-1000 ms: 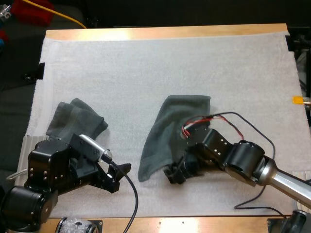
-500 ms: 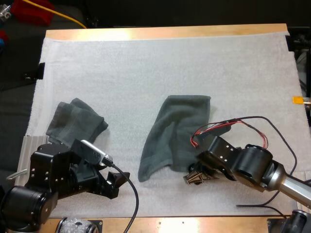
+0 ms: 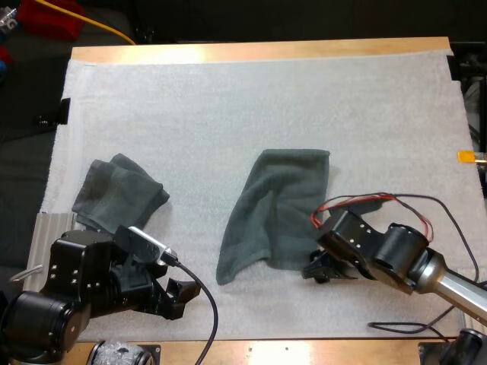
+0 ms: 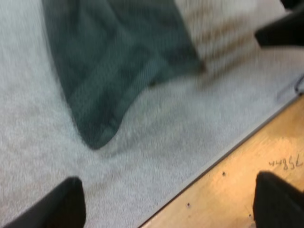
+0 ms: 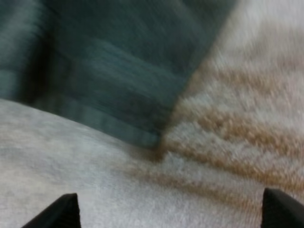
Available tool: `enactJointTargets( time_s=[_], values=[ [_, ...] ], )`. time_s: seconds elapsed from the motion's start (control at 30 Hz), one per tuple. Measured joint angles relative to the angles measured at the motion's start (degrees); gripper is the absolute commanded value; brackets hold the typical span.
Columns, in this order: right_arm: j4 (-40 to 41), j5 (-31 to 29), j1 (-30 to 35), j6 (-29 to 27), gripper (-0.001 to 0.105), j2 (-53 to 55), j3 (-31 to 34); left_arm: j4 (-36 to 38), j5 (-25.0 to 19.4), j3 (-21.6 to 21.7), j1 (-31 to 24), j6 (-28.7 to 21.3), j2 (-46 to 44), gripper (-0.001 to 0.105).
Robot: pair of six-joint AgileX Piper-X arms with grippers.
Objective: Pick towel from pile, fold and stack
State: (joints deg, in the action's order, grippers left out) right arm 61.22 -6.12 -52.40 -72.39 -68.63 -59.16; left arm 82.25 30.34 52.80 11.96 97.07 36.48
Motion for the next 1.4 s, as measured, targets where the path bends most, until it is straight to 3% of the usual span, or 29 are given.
enactJointTargets(
  time_s=[0.53,0.97,1.2,1.4],
  values=[
    [-16.1,4.8,0.3,9.6,0.072,0.0,11.9,0.0,0.0,0.0,0.0,-0.2,0.0,0.07],
    [-34.8,20.5,10.3,18.3,0.07,0.1,21.4,0.0,0.0,0.0,0.0,-0.2,0.0,0.07],
    [-44.7,23.1,10.6,22.1,0.07,0.1,27.5,0.0,0.0,0.0,0.0,-0.3,0.0,0.07],
    [-50.7,23.6,10.6,24.3,0.07,-0.8,28.9,0.0,0.0,0.0,0.0,-0.3,0.0,0.07]
  ],
)
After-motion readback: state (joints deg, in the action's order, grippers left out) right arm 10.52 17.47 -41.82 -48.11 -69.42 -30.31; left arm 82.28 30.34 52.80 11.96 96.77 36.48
